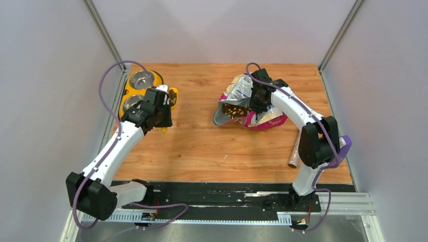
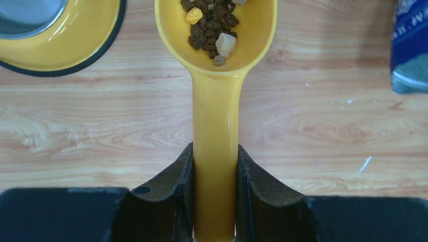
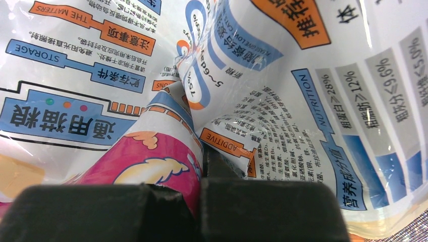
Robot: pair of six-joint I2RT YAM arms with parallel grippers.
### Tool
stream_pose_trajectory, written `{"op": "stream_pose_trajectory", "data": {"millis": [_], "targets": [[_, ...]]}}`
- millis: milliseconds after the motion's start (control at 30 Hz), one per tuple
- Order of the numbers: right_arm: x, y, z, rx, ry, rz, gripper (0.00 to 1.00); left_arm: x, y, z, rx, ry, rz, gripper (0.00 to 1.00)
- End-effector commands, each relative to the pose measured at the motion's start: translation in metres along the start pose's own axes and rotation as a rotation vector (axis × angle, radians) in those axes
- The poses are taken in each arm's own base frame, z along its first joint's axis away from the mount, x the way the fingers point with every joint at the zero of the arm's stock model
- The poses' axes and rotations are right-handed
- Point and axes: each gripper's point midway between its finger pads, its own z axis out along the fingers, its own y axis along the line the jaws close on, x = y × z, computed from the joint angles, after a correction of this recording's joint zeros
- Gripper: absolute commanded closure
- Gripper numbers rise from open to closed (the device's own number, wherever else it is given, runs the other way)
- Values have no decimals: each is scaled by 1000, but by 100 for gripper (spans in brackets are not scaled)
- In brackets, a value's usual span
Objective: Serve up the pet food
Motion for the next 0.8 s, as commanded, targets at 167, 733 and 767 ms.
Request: {"op": "stream_pose_trajectory", "data": {"millis": [167,733,767], "targets": [[-32,-11,2,23,-104,41,100,-27,37,11,-125,-53,-278,100],[-27,-15,8,14,-77,48,100,-5,92,35,-294,57,-519,100],[-27,-14,9,9,-76,48,100,-5,93,36,-297,61,-530,100]]}}
